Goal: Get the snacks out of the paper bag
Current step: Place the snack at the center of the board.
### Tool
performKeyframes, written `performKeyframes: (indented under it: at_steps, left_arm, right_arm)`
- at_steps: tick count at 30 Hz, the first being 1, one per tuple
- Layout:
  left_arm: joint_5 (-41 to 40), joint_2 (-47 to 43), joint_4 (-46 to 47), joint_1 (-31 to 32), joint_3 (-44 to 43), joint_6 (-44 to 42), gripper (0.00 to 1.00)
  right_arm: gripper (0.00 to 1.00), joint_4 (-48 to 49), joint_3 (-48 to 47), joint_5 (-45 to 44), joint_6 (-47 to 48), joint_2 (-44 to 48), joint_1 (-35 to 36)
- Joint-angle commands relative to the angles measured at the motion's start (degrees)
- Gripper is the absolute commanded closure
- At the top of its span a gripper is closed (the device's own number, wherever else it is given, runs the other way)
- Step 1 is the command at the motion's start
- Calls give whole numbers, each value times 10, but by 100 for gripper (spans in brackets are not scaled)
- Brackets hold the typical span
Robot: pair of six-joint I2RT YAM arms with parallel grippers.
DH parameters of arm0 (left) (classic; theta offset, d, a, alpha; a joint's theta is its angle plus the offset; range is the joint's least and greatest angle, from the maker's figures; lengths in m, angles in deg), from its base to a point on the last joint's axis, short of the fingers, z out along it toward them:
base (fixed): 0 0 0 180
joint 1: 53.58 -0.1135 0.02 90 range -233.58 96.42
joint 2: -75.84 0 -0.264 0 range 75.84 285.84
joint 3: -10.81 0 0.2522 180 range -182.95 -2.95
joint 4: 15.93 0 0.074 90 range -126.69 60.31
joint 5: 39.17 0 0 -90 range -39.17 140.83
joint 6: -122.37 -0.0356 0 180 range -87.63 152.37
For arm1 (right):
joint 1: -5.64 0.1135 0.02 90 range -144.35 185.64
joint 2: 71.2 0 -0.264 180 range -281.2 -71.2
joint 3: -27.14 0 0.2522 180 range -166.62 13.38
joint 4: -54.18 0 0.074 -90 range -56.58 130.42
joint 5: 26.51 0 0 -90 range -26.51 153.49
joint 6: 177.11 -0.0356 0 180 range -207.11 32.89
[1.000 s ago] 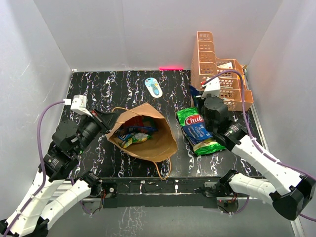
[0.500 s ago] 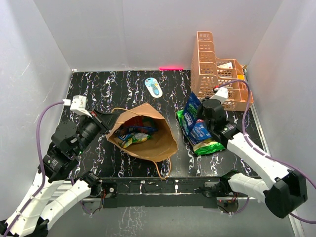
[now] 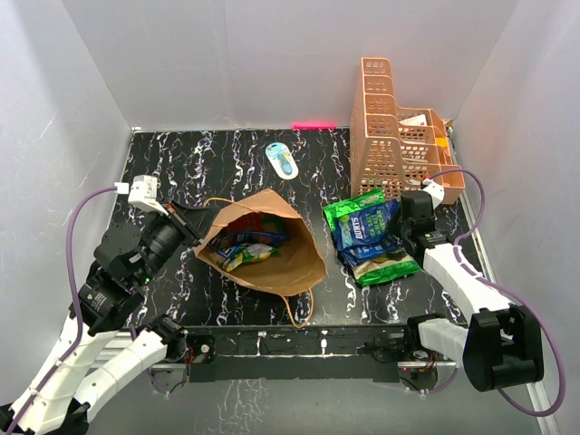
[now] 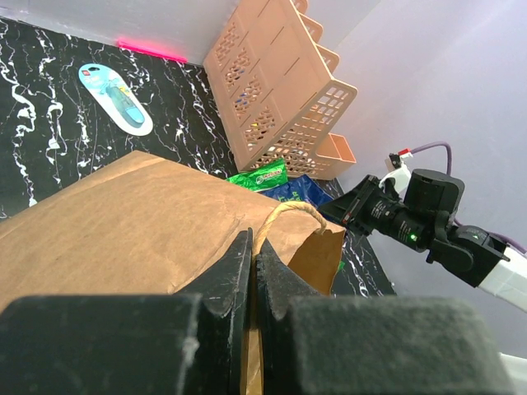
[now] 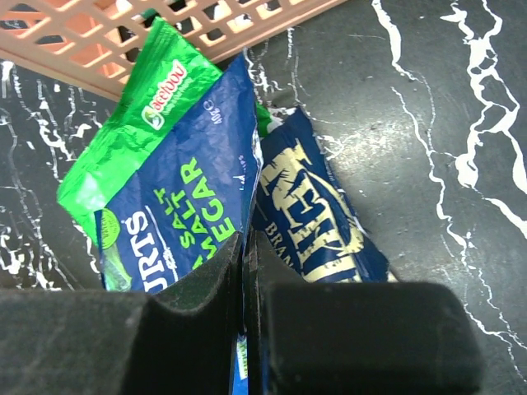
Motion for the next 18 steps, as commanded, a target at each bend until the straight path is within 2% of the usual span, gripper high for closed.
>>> performKeyframes:
  at_steps: [1, 6, 10, 14, 18]
  left_arm:
    - [-3, 1, 7, -1, -5, -4, 100]
    - [-6, 0, 3, 0, -7, -6, 100]
    - [-1, 2, 9, 0, -5, -7, 100]
    - [8, 6, 15, -1, -3, -7, 100]
    - [9, 7, 18, -1, -5, -8, 100]
  right_arm:
    - [92, 25, 1, 12, 29, -11, -21]
    - [90, 21, 9, 16, 36, -9, -33]
    - [77, 17, 22, 19, 28, -1, -54]
    - [70, 15, 32, 48, 16, 1, -82]
    - [59, -2, 24, 42, 22, 33, -83]
